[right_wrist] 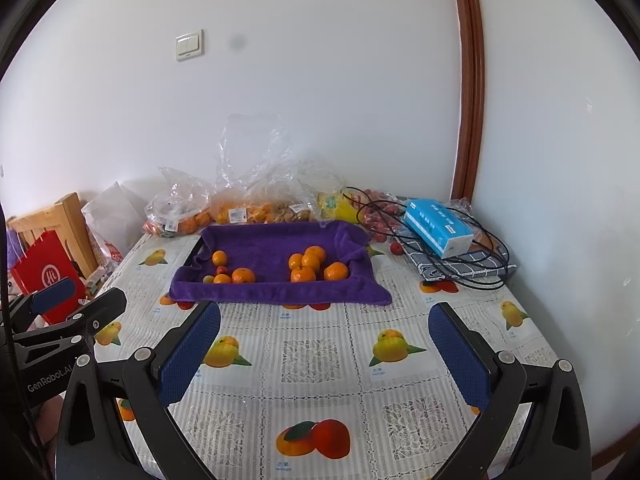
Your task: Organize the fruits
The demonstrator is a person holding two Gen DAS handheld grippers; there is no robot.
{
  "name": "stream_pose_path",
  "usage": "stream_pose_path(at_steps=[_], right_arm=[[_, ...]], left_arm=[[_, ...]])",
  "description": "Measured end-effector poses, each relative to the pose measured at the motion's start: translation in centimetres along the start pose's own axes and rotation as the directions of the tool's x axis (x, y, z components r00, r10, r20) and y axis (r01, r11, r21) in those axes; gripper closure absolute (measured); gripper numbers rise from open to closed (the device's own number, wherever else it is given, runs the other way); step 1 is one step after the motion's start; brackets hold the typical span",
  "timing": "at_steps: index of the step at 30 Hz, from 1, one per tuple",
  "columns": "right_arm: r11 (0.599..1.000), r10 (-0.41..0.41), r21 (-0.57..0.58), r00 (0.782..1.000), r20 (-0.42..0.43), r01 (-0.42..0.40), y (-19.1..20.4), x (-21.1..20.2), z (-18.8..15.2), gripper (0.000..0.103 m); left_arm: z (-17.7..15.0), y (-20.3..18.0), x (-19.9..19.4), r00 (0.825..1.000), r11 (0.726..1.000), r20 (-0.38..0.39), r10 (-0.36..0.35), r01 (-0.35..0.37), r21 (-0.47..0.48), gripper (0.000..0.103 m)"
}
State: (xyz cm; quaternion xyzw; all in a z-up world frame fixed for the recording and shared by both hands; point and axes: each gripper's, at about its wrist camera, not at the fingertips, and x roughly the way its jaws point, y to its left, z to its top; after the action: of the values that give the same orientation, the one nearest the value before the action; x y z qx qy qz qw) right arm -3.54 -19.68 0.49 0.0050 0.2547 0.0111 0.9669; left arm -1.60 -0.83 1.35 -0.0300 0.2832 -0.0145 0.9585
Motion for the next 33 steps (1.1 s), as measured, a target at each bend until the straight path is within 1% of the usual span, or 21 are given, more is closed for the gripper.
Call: stream_pose_path(at_steps=[33], right_arm=[[1.0,-0.002,-0.006,1.0,0.007,0.002,0.6,-0.36,0.02,0.001]], left_arm=[[-0.05,0.22,-0.16,1.0,1.0,0.004,0.01,-0.01,-0.012,0.016]])
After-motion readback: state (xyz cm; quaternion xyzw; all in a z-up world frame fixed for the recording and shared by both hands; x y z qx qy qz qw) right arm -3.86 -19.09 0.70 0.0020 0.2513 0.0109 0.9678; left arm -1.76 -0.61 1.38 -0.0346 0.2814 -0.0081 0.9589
